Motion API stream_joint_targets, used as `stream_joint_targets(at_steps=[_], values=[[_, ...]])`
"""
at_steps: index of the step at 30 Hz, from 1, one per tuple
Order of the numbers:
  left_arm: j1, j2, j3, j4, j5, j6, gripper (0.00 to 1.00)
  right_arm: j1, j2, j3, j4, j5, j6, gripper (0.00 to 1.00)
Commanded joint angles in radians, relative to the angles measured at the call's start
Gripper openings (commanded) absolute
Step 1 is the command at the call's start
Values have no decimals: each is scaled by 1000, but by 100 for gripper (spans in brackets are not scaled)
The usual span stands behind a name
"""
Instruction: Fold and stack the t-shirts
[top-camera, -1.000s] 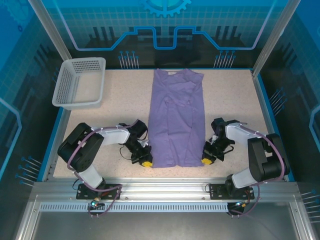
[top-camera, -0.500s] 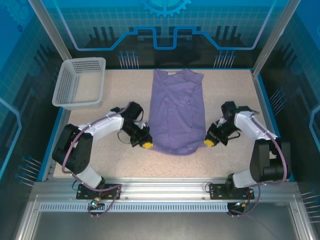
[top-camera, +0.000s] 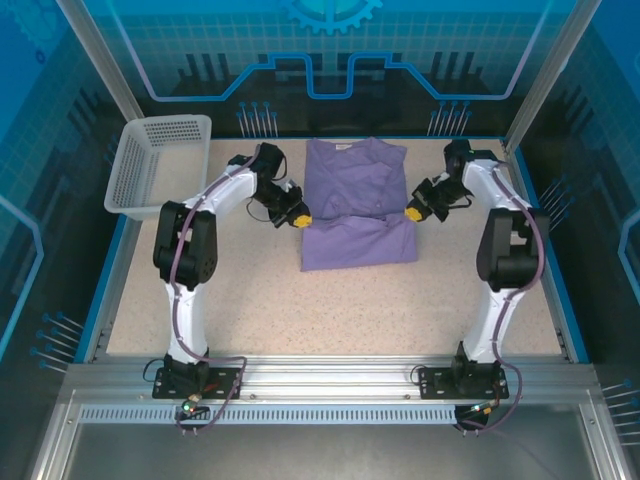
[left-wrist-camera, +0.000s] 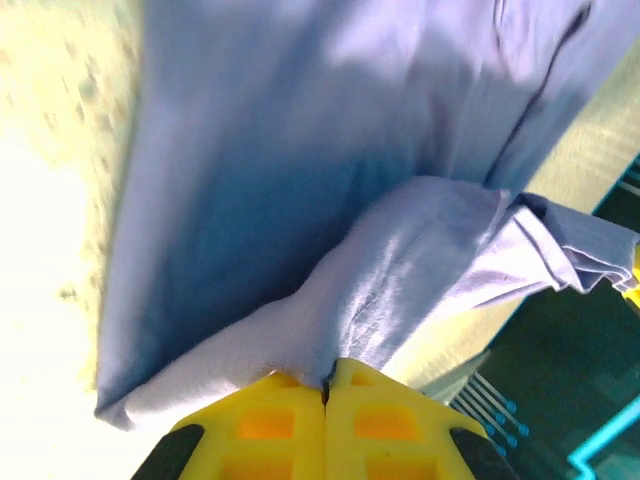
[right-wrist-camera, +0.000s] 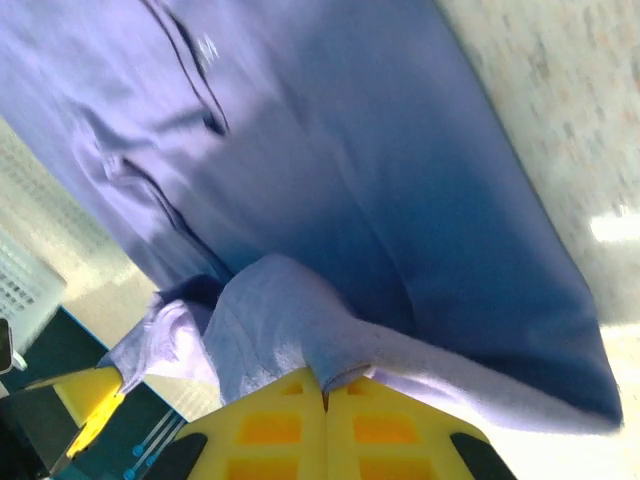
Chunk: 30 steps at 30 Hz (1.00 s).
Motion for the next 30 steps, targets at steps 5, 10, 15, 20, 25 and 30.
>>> stream_joint_targets(at_steps=[5,10,15,20,25,30], values=[[57,178,259,-108,-56,-17,0,-20,222,284,-109,7,34,0],[66,282,396,-121,-40,-22,3,-26,318,358,-140,18,55,0],[69,350,446,-90,-26,-54,11,-37,355,362,-133,24,78,1],[77,363,477,-71,-63,-78,39,-54,406,441,-139,-25,93,28],[92,248,475,-71,-210,-70,77,-92,327,448,-135,52,102,58],[62,34,268,19,-300,-63,81,-75,84,155,30,92,103,61]])
